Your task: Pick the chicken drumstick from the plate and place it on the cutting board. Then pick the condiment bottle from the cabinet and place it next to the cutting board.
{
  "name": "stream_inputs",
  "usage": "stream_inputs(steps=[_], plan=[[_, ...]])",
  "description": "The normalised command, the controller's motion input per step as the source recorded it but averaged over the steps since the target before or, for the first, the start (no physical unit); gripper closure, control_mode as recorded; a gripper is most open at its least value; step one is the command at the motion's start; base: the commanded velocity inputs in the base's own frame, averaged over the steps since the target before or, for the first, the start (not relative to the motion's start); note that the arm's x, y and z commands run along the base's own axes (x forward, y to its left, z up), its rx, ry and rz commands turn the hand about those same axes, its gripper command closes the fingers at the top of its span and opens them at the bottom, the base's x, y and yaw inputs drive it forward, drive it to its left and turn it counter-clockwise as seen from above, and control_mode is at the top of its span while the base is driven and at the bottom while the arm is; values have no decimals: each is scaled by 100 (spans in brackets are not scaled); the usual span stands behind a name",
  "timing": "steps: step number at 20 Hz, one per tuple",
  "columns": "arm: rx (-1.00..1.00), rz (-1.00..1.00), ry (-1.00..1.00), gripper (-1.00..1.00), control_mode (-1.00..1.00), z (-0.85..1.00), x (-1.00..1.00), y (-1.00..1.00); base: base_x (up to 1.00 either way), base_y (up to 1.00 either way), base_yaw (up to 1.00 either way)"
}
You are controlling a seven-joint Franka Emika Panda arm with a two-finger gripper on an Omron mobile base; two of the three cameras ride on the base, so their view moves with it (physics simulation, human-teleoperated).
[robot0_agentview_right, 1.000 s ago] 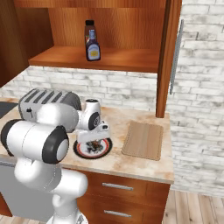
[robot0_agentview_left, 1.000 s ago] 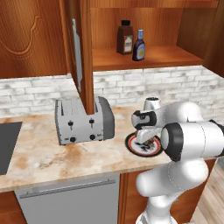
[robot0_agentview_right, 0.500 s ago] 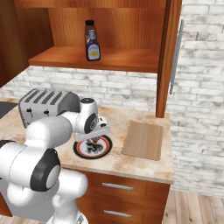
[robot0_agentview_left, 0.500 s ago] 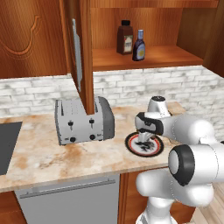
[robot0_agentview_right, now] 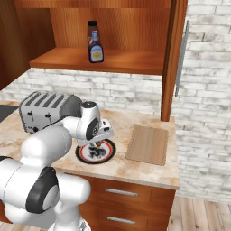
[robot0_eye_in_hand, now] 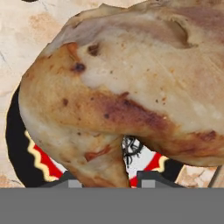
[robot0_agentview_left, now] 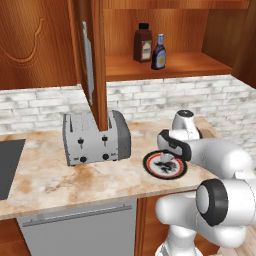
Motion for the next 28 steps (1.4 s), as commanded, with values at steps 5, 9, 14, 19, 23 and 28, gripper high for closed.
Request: stream_inputs(steps=[5,9,14,19,23,28], plan=[[0,0,0,100,-100,18,0,-23,0,0,0],[0,0,0,100,-100,17,0,-24,0,0,0],[0,0,0,100,-100,16,0,-27,0,0,0],[0,0,0,100,-100,11,0,-29,0,0,0],[0,0,0,100,-100,1,0,-31,0,0,0],[0,0,0,100,-100,0,0,-32,0,0,0]])
